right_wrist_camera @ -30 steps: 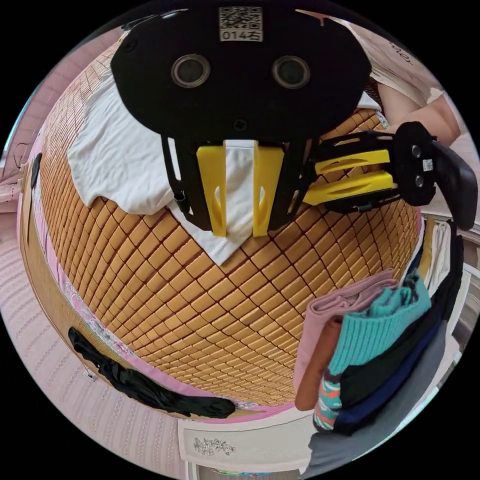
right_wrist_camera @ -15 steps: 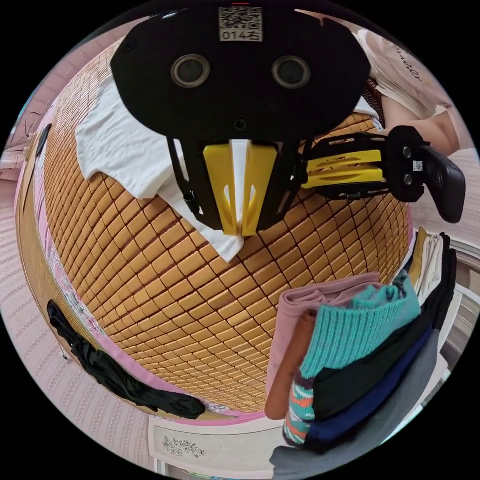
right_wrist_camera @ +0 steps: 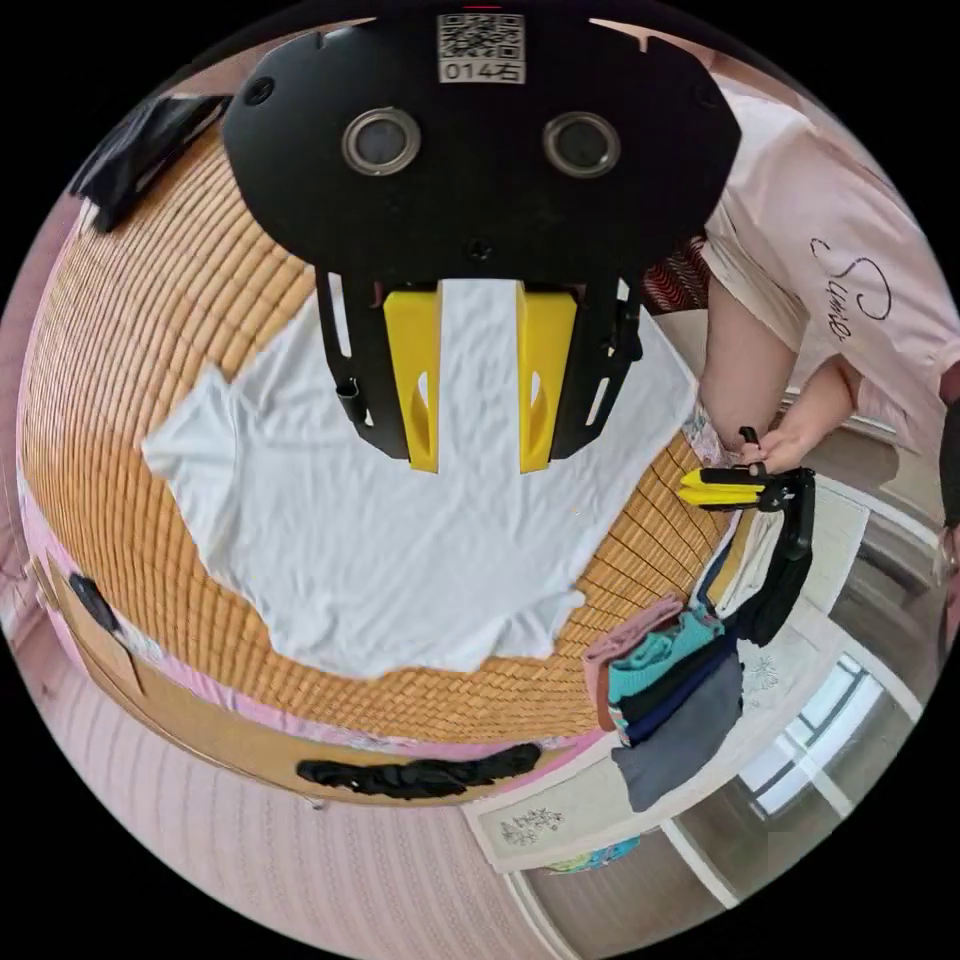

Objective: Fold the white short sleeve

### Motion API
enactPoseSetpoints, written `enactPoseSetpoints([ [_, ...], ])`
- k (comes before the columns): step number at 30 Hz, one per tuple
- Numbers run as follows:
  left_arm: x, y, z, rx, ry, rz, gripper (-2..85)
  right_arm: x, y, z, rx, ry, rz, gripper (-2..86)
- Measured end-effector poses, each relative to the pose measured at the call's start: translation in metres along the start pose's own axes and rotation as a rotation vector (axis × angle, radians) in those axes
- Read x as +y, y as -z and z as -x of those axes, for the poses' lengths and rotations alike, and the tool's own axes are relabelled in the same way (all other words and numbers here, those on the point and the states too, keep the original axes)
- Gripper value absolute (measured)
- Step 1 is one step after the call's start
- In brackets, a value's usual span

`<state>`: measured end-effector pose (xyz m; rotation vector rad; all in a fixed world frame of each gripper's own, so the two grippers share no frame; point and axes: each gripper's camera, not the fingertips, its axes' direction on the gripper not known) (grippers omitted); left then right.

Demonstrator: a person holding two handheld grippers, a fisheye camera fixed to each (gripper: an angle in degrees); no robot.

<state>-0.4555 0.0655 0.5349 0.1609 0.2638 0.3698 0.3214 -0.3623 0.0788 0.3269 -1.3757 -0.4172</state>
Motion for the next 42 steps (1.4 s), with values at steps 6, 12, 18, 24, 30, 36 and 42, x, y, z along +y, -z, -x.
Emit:
enactPoseSetpoints([
  [6,0.028,-0.040,-0.056,-0.008,-0.061,0.276,8.5,0.177,0.011,-0.043,0.049,-0.406,0.223,12.6],
  [12,0.013,-0.069,-0.077,-0.139,-0.108,0.349,4.9,0.235,0.001,-0.067,-0.063,-0.543,0.243,8.4],
  [18,-0.003,-0.075,-0.069,-0.045,-0.044,0.371,-0.6,0.258,0.009,-0.079,-0.092,-0.565,0.193,0.8],
  [24,-0.005,-0.093,-0.090,-0.128,-0.114,0.427,-1.0,0.279,0.024,-0.089,-0.061,-0.554,0.251,0.2],
  [30,-0.009,-0.091,-0.095,-0.116,-0.096,0.454,-0.9,0.299,0.044,-0.109,-0.013,-0.589,0.251,0.9],
  [36,-0.010,-0.066,-0.104,-0.088,-0.067,0.408,-0.1,0.293,0.092,-0.123,0.028,-0.528,-0.056,6.4],
  [42,-0.102,-0.076,-0.166,-0.120,-0.309,0.251,0.4,0.237,0.092,-0.158,0.053,-0.430,-0.320,8.0],
])
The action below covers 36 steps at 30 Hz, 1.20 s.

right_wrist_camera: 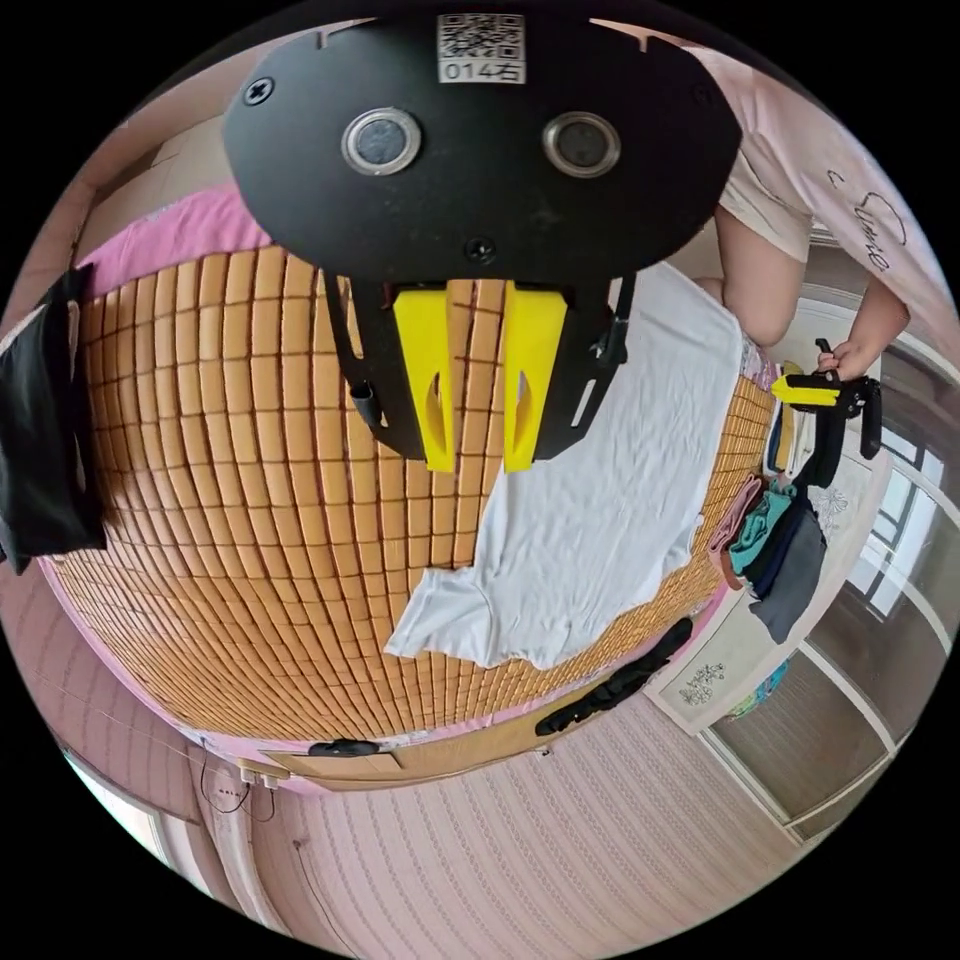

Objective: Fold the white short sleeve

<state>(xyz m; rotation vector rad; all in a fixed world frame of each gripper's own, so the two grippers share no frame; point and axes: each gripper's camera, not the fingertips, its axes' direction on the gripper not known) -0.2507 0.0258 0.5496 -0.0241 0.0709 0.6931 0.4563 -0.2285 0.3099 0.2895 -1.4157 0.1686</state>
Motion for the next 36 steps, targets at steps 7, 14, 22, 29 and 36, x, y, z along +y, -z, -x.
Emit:
enactPoseSetpoints([
  [7,-0.164,-0.022,-0.045,-0.016,-0.271,-0.084,3.6,-0.054,-0.033,-0.036,0.003,-0.015,-0.049,10.5],
  [14,-0.348,-0.070,-0.085,0.093,-0.327,-0.189,5.0,-0.057,-0.049,-0.049,0.056,-0.027,-0.027,6.6],
  [22,-0.488,-0.167,-0.137,-0.040,-0.312,-0.155,5.4,-0.056,-0.045,-0.064,0.005,-0.019,-0.005,0.8],
  [29,-0.523,-0.245,-0.160,-0.084,-0.272,-0.037,6.7,-0.055,-0.042,-0.080,-0.081,-0.047,-0.007,0.3],
  [36,-0.498,-0.197,-0.126,-0.057,-0.231,-0.180,0.6,-0.058,-0.031,-0.065,-0.049,0.005,-0.105,0.2],
])
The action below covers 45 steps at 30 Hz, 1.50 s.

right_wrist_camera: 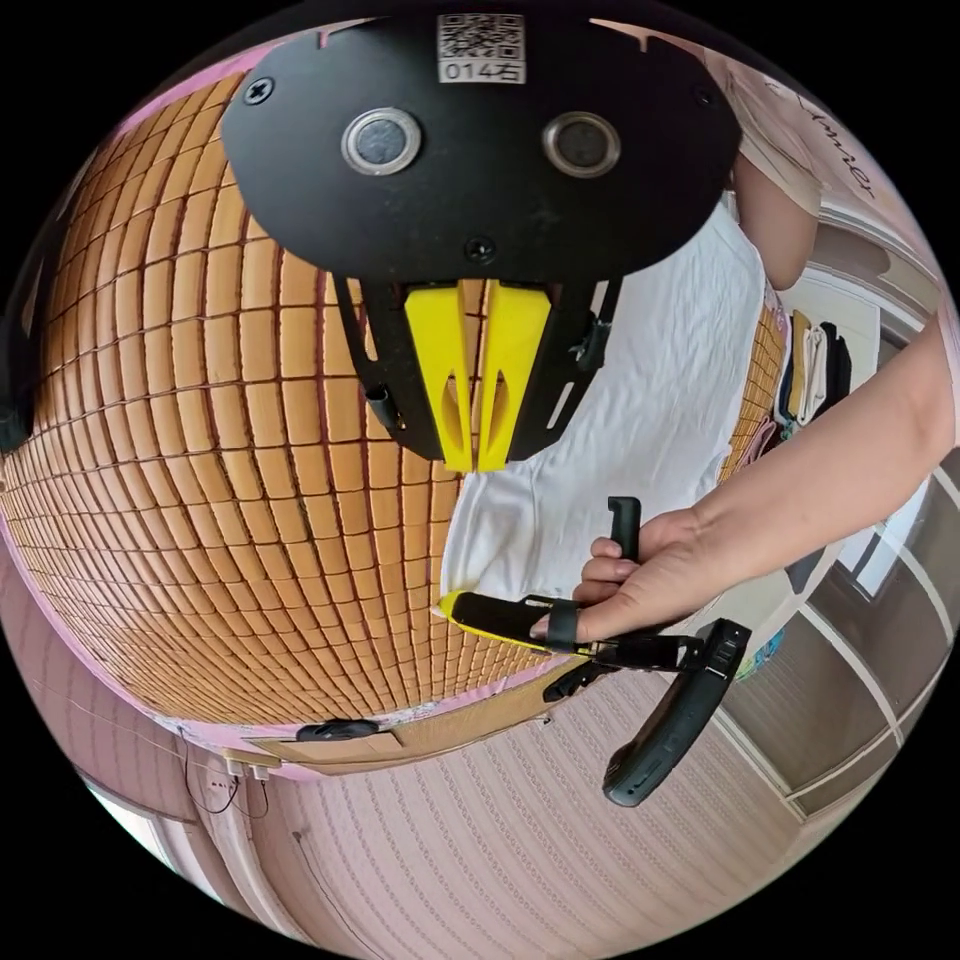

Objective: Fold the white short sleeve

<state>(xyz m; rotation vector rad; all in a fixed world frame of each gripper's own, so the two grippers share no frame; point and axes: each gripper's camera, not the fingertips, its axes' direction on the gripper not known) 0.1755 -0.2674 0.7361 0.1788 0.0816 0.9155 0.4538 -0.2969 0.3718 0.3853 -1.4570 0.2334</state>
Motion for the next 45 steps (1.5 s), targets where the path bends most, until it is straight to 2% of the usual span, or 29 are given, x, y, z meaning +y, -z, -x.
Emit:
enactPoseSetpoints([
  [4,0.046,0.059,0.030,0.044,0.042,-0.108,0.6,-0.003,0.008,0.026,-0.057,0.119,-0.097,0.2],
  [6,0.091,0.083,0.045,0.022,0.058,-0.136,1.0,-0.006,0.005,0.036,-0.085,0.170,-0.078,0.3],
  [11,0.169,0.063,0.076,0.047,0.159,-0.058,3.9,-0.016,-0.029,0.054,-0.212,0.266,0.140,0.4],
  [14,0.190,0.054,0.091,0.053,0.179,-0.002,7.0,-0.019,-0.036,0.056,-0.230,0.253,0.141,0.3],
  [19,0.200,0.071,0.103,0.060,0.176,0.002,5.5,-0.027,-0.035,0.063,-0.283,0.273,0.087,0.4],
  [24,0.200,0.059,0.090,0.097,0.135,0.051,6.0,-0.033,-0.074,0.092,-0.235,0.332,0.220,0.2],
  [26,0.204,0.043,0.085,0.067,0.124,0.121,6.2,-0.034,-0.099,0.110,-0.133,0.372,0.326,-0.1],
  [28,0.212,0.042,0.082,0.028,0.104,0.086,6.0,-0.036,-0.104,0.119,-0.088,0.389,0.311,-0.6],
  [31,0.225,0.063,0.087,0.079,0.132,0.023,6.7,-0.042,-0.102,0.128,-0.086,0.397,0.286,-0.6],
  [35,0.292,0.126,0.105,0.066,0.241,-0.086,6.9,-0.052,-0.088,0.137,-0.157,0.388,0.220,0.6],
  [39,0.407,0.184,0.145,-0.086,0.456,-0.127,6.6,-0.055,-0.088,0.164,-0.342,0.401,0.180,1.8],
  [42,0.482,0.212,0.173,-0.173,0.623,-0.154,5.1,-0.058,-0.122,0.213,-0.307,0.475,0.260,4.5],
  [45,0.522,0.227,0.195,-0.225,0.716,-0.191,4.5,-0.082,-0.158,0.282,-0.466,0.576,0.336,8.9],
])
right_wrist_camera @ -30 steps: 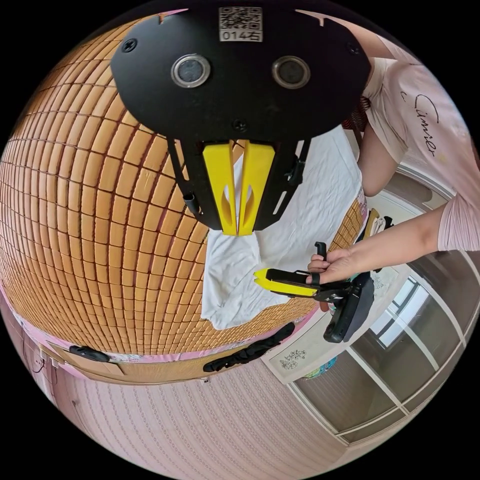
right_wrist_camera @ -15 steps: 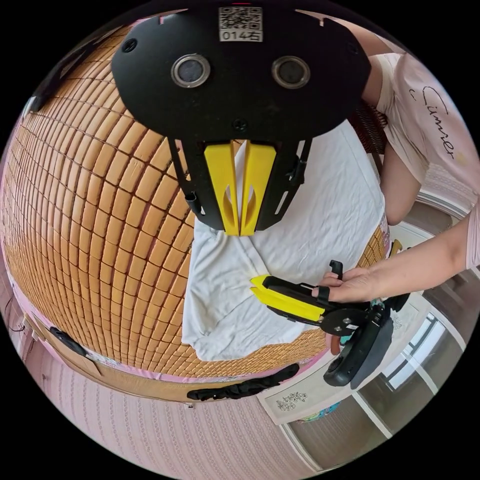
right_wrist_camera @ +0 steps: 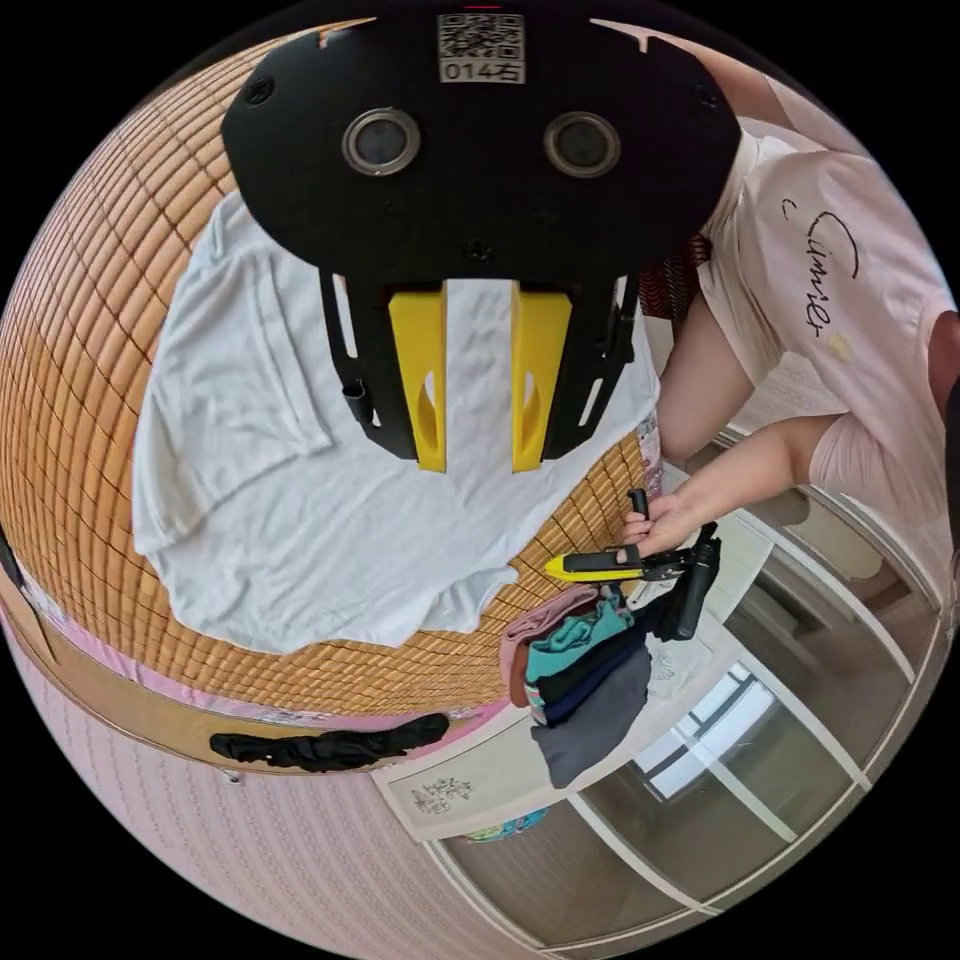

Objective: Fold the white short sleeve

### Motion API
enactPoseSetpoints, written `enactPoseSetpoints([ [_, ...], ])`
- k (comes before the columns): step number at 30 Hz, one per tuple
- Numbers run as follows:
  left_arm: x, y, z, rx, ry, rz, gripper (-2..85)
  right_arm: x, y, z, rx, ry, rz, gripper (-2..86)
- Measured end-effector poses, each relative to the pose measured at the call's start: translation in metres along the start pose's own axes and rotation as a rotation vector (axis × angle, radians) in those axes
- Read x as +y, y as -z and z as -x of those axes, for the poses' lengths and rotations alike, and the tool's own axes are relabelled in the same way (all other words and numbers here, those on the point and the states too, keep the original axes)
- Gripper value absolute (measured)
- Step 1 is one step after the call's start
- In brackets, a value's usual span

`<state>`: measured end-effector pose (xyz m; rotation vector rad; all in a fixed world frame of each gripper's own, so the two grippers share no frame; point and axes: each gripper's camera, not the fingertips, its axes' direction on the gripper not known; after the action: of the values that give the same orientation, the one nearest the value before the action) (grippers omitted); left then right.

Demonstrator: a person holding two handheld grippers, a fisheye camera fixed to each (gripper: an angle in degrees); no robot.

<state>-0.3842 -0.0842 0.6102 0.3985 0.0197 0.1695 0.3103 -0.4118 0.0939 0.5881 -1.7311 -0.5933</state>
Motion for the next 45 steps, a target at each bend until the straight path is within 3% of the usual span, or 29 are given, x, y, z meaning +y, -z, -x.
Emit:
enactPoseSetpoints([
  [5,-0.010,-0.017,0.038,0.068,0.098,0.000,7.0,-0.141,-0.094,0.033,0.106,0.117,0.103,9.6],
  [8,-0.015,-0.031,0.038,-0.024,0.045,-0.001,7.2,-0.196,-0.150,0.037,0.166,0.072,0.141,10.7],
  [13,-0.022,-0.039,0.042,0.003,0.002,0.037,6.3,-0.250,-0.211,0.049,0.380,0.103,0.194,9.3],
  [15,-0.023,-0.039,0.037,-0.018,-0.068,0.058,5.3,-0.261,-0.240,0.039,0.427,0.083,0.301,8.1],
  [19,-0.020,-0.035,0.034,-0.019,-0.123,0.055,0.9,-0.268,-0.230,0.024,0.342,0.012,0.251,0.8],
  [26,-0.016,0.000,0.024,0.012,-0.183,-0.072,-0.8,-0.247,-0.152,-0.004,0.195,-0.097,0.057,0.3],
  [32,-0.012,0.044,-0.016,0.132,-0.409,-0.230,0.1,-0.199,-0.062,-0.006,0.160,-0.158,-0.149,0.9],
  [36,-0.013,0.028,-0.028,0.147,-0.467,-0.128,6.4,-0.159,-0.060,-0.024,0.245,-0.255,-0.067,2.1],
  [38,-0.017,0.020,-0.021,0.139,-0.436,-0.085,7.0,-0.139,-0.067,-0.038,0.280,-0.312,0.011,3.9],
  [45,-0.078,-0.007,0.027,0.187,-0.286,-0.036,6.5,-0.113,-0.026,-0.060,0.396,-0.326,-0.004,5.8],
])
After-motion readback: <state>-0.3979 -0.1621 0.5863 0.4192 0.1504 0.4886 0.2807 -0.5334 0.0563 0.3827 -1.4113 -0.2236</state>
